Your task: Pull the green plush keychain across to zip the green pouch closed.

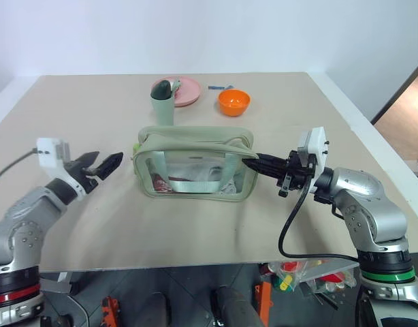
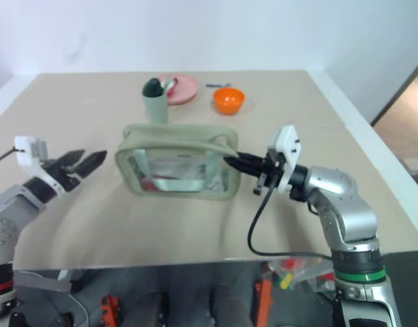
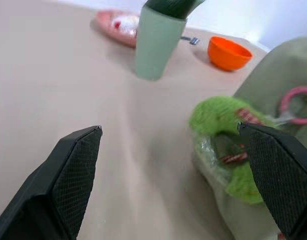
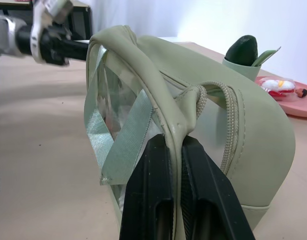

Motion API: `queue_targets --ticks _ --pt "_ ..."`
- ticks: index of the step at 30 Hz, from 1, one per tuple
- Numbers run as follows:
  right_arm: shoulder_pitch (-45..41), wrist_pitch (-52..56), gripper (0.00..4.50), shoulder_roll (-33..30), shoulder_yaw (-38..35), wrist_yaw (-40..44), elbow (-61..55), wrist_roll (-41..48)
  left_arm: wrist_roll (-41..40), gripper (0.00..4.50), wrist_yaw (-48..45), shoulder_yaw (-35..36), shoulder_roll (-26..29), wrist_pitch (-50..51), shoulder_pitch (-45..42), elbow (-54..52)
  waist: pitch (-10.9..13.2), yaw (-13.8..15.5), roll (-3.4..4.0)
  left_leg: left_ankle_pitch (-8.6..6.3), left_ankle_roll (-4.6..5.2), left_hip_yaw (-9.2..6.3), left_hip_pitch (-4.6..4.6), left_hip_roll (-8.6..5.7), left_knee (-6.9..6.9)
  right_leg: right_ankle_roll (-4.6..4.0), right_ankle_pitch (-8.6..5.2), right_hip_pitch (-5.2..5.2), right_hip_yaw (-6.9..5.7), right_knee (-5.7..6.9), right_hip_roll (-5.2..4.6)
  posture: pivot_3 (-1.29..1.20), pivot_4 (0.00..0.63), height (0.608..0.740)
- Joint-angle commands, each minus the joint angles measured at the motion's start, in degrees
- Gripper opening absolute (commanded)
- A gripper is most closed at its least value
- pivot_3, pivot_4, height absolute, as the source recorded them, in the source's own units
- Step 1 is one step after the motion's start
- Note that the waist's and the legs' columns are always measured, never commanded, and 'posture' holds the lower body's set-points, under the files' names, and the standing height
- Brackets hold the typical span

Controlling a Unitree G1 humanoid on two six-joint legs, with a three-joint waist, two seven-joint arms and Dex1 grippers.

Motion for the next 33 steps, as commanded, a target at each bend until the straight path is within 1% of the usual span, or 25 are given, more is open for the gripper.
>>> queue_targets --ticks 1,5,10,14,22,25,26,27,28,30,31,33 --pt "-0.4 -0.1 0.08 -0.6 0.6 -0.3 -2.8 0.2 -2.2 4.50 0.6 0.6 -1.6 1.2 -2.7 2.3 0.0 0.0 -0.01 0.00 0.00 -0.01 0.01 0.01 0.00 -0.01 0.01 0.00 0.00 0.00 0.02 0.00 0.150 0.740" --pt "-0.3 -0.1 0.08 -1.2 0.7 -0.6 -3.0 0.1 -2.7 4.50 -3.2 -1.1 -2.5 1.5 -4.4 5.8 0.0 0.0 -0.01 0.00 0.00 0.00 0.03 0.00 0.00 -0.03 0.04 0.01 0.02 0.01 0.05 0.00 0.150 0.740" --pt "0.4 -0.5 0.08 -1.8 0.5 -0.6 -3.1 0.2 -3.6 4.50 -6.9 -0.2 -2.5 2.3 -7.0 13.7 0.0 0.0 -0.01 0.01 0.00 -0.01 0.02 -0.01 0.01 -0.03 0.04 0.02 0.01 0.00 0.04 0.00 0.150 0.740" --pt "0.8 -0.7 0.08 -2.2 0.3 -0.5 -3.1 0.2 -4.0 4.50 -9.7 0.0 -2.2 2.7 -8.7 17.2 0.0 0.0 -0.01 0.01 -0.01 -0.01 0.01 -0.01 0.01 -0.02 0.04 0.01 0.01 0.00 0.04 0.00 0.150 0.740" --pt "1.8 -1.5 0.08 -3.2 0.1 -0.2 -2.9 0.1 -1.7 4.50 -14.7 -1.9 -2.5 2.2 -12.1 23.3 0.0 0.1 -0.01 0.01 -0.01 -0.02 0.01 -0.02 0.02 -0.02 0.04 0.02 0.01 -0.01 0.03 0.00 0.150 0.740" --pt "2.0 -1.9 0.00 -3.5 0.0 0.0 -2.7 0.1 -1.0 3.73 -16.1 -2.6 -3.0 1.7 -13.1 24.3 0.0 0.2 -0.01 0.01 -0.01 -0.02 0.00 -0.02 0.02 -0.02 0.04 0.03 0.00 -0.01 0.02 0.00 0.150 0.740" --pt "2.0 -2.0 0.00 -3.6 0.0 0.0 -2.6 0.1 -0.7 3.33 -16.5 -2.9 -3.0 1.6 -13.2 24.6 0.0 0.2 -0.01 0.01 -0.01 -0.02 -0.01 -0.03 0.02 -0.01 0.04 0.03 0.00 -0.01 0.02 0.00 0.150 0.740" --pt "2.0 -2.1 0.00 -3.6 0.0 0.1 -2.5 0.1 -0.6 3.06 -16.8 -3.0 -3.0 1.5 -13.4 24.9 0.0 0.2 -0.01 0.01 -0.01 -0.02 -0.01 -0.03 0.02 -0.01 0.04 0.03 0.00 -0.01 0.02 0.00 0.150 0.740" --pt "2.1 -2.2 0.00 -3.6 0.0 0.1 -2.5 0.1 -0.5 2.66 -17.1 -3.1 -3.2 1.5 -13.4 24.9 0.0 0.2 -0.01 0.01 -0.01 -0.02 -0.01 -0.03 0.02 -0.01 0.04 0.03 0.00 -0.01 0.02 0.00 0.150 0.740" --pt "2.2 -2.3 0.00 -3.7 0.0 0.1 -2.5 0.2 -0.6 2.00 -17.4 -3.1 -3.5 1.6 -13.8 24.7 0.0 0.2 -0.01 0.01 -0.01 -0.02 -0.01 -0.03 0.02 -0.01 0.04 0.02 0.00 -0.01 0.02 0.00 0.150 0.740" --pt "2.1 -2.3 0.00 -3.7 -0.1 0.1 -2.5 0.2 -0.5 1.73 -17.6 -3.0 -3.6 1.6 -14.0 24.8 0.0 0.2 -0.01 0.01 -0.01 -0.02 -0.01 -0.03 0.02 -0.01 0.03 0.03 0.00 -0.01 0.02 0.00 0.150 0.740" --pt "2.1 -2.3 0.00 -3.7 0.0 0.1 -2.5 0.2 -0.4 0.99 -17.8 -2.9 -3.7 1.6 -14.3 24.8 0.0 0.3 -0.01 0.01 -0.01 -0.02 -0.01 -0.03 0.02 -0.01 0.03 0.03 0.00 -0.01 0.02 0.00 0.150 0.740"
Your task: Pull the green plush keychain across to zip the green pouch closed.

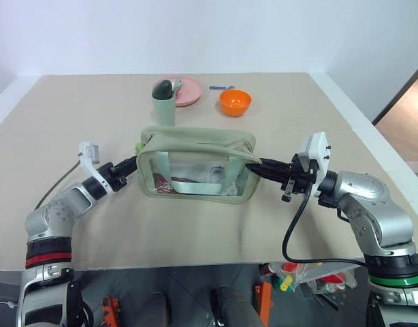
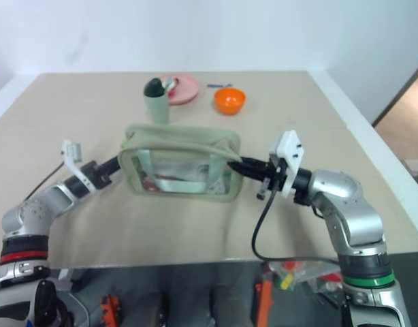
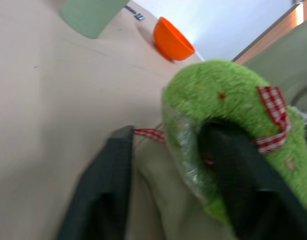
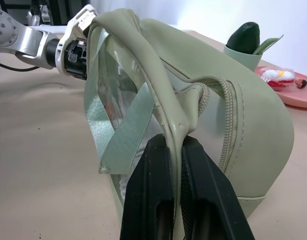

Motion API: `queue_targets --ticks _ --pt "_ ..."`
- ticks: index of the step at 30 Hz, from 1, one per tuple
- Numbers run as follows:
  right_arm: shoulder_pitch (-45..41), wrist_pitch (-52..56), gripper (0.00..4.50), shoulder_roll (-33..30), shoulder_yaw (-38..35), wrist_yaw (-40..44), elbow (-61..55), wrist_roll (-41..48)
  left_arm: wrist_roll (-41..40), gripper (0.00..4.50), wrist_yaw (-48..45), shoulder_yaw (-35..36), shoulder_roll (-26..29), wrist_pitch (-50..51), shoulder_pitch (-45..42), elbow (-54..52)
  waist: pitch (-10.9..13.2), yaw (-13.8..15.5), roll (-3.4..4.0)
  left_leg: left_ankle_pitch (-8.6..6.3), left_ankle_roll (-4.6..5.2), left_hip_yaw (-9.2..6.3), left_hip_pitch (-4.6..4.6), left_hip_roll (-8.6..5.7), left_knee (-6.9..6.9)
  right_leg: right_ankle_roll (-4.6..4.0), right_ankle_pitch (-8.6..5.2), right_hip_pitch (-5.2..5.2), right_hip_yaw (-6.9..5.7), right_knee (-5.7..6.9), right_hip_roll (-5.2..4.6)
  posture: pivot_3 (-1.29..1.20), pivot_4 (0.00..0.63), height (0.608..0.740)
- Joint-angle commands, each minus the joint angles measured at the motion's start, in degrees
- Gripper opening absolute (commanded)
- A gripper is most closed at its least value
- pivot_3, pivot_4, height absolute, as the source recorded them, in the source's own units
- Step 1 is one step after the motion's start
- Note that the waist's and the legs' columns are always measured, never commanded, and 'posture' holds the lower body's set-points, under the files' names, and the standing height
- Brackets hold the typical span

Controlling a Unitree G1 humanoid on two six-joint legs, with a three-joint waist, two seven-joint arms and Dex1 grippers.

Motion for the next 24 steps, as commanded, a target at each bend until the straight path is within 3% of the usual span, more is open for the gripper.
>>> queue_targets --ticks 1,3,12,16,24 --pt "-0.1 -0.8 0.00 -0.7 -0.6 0.3 -1.9 0.2 -0.1 0.62 -1.1 0.5 0.1 -0.9 -1.5 -0.3 0.0 0.0 0.00 0.00 0.00 0.00 0.00 0.00 0.00 0.00 0.00 0.00 0.00 0.00 0.00 0.00 0.150 0.740" --pt "-0.1 -0.8 0.00 -0.8 -0.6 0.3 -1.9 0.1 -0.6 0.02 -1.1 0.7 0.0 -0.5 -1.7 -1.2 0.0 0.0 0.00 0.00 0.00 0.00 0.00 0.00 0.00 0.00 0.00 0.00 0.00 0.00 0.00 0.00 0.150 0.740" --pt "0.0 -0.5 0.00 -1.2 -0.8 0.1 -2.2 0.2 -9.4 0.02 2.5 4.4 2.8 7.3 -1.9 -16.9 0.0 0.1 -0.02 0.00 -0.01 -0.02 -0.07 0.00 0.00 0.04 -0.01 -0.04 -0.01 0.00 -0.03 0.00 0.150 0.740" --pt "-0.1 -0.2 0.00 -1.5 -0.9 0.1 -2.2 0.2 -14.4 0.02 5.1 5.2 6.9 11.1 -7.8 -23.3 0.1 0.2 -0.09 0.01 -0.01 -0.07 -0.08 0.00 0.02 0.05 -0.01 -0.04 -0.05 0.00 -0.02 0.00 0.150 0.740" --pt "-1.3 -0.3 0.00 -1.4 -0.1 0.2 -1.5 -0.1 -13.4 0.02 7.9 1.2 6.2 9.9 -14.4 -24.7 0.1 0.2 -0.08 0.01 -0.03 -0.06 0.15 -0.06 0.05 0.10 -0.02 0.28 -0.04 -0.08 -0.06 0.00 0.150 0.740"
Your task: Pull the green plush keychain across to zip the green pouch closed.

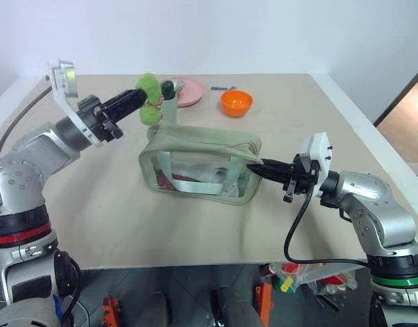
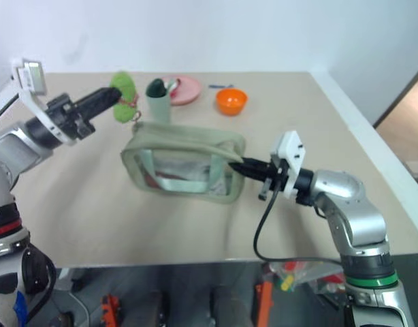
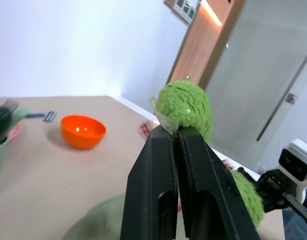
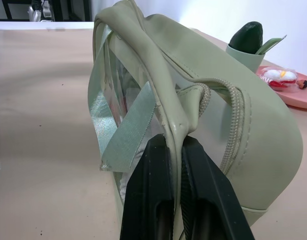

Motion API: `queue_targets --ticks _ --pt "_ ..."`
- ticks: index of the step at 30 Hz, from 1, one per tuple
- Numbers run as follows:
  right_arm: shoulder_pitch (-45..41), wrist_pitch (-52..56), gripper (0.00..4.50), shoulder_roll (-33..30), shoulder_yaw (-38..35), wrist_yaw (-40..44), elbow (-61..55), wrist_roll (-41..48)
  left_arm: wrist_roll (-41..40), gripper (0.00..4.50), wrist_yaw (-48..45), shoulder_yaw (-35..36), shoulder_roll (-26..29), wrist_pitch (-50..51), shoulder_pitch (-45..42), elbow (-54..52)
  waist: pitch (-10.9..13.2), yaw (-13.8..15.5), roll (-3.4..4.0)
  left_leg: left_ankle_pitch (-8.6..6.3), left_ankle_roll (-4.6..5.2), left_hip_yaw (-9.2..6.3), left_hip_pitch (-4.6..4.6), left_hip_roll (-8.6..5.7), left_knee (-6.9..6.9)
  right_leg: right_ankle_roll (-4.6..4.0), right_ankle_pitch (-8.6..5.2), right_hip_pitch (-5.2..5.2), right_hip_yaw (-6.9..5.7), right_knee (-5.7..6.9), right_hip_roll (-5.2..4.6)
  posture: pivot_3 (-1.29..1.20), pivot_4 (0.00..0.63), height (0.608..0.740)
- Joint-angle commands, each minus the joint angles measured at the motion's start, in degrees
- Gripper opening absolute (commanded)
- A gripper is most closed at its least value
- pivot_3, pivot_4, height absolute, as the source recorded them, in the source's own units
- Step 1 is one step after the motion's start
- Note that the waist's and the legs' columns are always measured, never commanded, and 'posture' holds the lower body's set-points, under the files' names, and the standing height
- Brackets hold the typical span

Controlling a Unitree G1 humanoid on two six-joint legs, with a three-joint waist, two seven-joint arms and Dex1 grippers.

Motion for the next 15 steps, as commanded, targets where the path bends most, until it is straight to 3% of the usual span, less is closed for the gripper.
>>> queue_targets --ticks 1,10,15 --pt "-1.4 -0.2 0.00 -0.5 -0.1 -0.2 -1.4 -0.1 -0.2 0.02 0.8 -0.7 -0.4 -1.5 -2.0 -1.6 0.0 0.0 -0.01 0.00 0.00 -0.03 -0.02 0.01 0.00 0.00 0.00 0.00 -0.02 0.00 0.01 0.00 0.150 0.740" --pt "-2.1 0.1 0.00 -0.1 0.4 -0.7 -1.3 -0.5 -3.3 0.02 4.2 -7.2 -9.4 -0.8 -9.7 -4.4 0.0 0.1 -0.02 0.00 -0.01 -0.04 -0.10 -0.04 0.01 0.03 0.00 -0.02 0.00 -0.04 -0.02 0.00 0.150 0.740" --pt "-2.2 -0.1 0.00 0.0 0.4 -0.8 -1.3 -0.6 -2.2 0.02 4.6 -10.6 -11.9 -0.7 -8.0 -6.4 0.0 0.0 -0.02 0.00 -0.01 -0.05 -0.12 -0.05 0.00 0.07 -0.02 -0.02 0.02 -0.06 -0.02 0.00 0.150 0.740"
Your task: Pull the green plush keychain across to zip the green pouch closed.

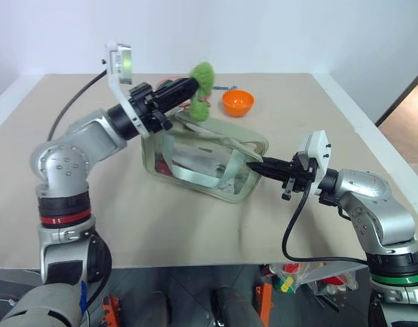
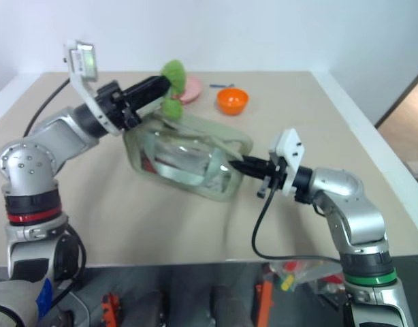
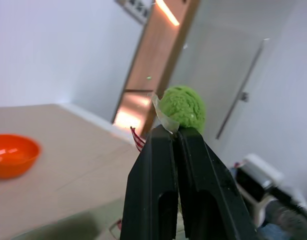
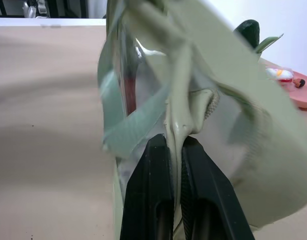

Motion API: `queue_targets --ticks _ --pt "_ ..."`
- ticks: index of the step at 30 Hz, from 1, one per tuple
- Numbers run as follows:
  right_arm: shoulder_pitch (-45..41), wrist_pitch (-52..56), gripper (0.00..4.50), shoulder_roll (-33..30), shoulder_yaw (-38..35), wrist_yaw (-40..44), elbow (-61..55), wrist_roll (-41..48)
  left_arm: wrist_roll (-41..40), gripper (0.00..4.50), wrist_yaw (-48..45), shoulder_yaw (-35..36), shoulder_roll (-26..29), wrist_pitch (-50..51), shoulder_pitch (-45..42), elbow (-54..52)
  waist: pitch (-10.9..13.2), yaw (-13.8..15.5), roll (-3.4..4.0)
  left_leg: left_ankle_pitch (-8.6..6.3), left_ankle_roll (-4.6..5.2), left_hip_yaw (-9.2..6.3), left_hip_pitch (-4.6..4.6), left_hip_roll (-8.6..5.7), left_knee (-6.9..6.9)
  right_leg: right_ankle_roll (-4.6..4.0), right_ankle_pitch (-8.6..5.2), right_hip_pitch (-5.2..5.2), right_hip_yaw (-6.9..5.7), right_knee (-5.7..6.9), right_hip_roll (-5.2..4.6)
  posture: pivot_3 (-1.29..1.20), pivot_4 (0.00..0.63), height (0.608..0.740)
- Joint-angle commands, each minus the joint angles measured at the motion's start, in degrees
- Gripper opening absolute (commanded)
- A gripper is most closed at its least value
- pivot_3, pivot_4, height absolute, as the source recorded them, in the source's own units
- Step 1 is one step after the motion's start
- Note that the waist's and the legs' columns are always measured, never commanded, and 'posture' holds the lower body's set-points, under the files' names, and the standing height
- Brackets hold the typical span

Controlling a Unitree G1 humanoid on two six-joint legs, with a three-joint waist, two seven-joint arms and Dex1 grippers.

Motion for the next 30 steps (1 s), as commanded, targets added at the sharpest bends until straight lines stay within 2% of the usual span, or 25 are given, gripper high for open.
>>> queue_targets --ticks 1,12,22,27,30 --pt "-1.3 -0.4 0.00 -0.1 0.0 0.2 -1.4 0.3 0.5 0.02 -0.6 -2.2 0.4 -0.4 0.6 -3.9 0.0 0.0 0.00 0.00 0.00 0.00 0.01 0.00 -0.01 0.00 0.00 -0.01 0.00 0.00 0.01 0.00 0.150 0.740" --pt "-0.9 -1.2 0.00 -0.1 0.0 1.1 -0.5 -0.1 3.6 0.02 -3.7 -0.5 11.3 -0.5 5.1 -4.4 0.0 0.0 0.01 0.01 0.00 -0.02 0.04 -0.03 -0.01 -0.01 -0.01 0.03 -0.02 0.00 -0.01 0.00 0.150 0.740" --pt "-1.6 -2.6 0.00 0.1 1.0 2.3 1.1 -0.4 7.6 0.02 -8.6 -6.6 12.5 -0.9 8.2 -7.9 0.0 0.0 0.00 0.01 0.00 -0.03 0.04 -0.03 0.01 -0.01 -0.01 0.05 -0.04 -0.01 -0.02 0.00 0.150 0.740" --pt "-1.7 -3.0 0.00 0.1 1.3 2.9 1.6 -0.6 10.1 1.68 -11.8 -8.1 15.5 -1.0 7.6 -6.8 0.0 0.0 0.00 0.01 0.00 -0.03 0.06 -0.01 0.00 -0.02 -0.01 0.04 -0.04 0.00 0.01 0.00 0.150 0.740" --pt "-1.6 -3.2 0.00 0.2 1.4 3.1 1.7 -0.7 11.3 2.61 -16.1 -8.2 19.6 -1.0 6.6 -5.9 0.0 -0.1 0.00 0.01 0.00 -0.03 0.06 0.00 -0.01 -0.02 -0.01 0.02 -0.04 0.00 0.02 0.00 0.150 0.740"
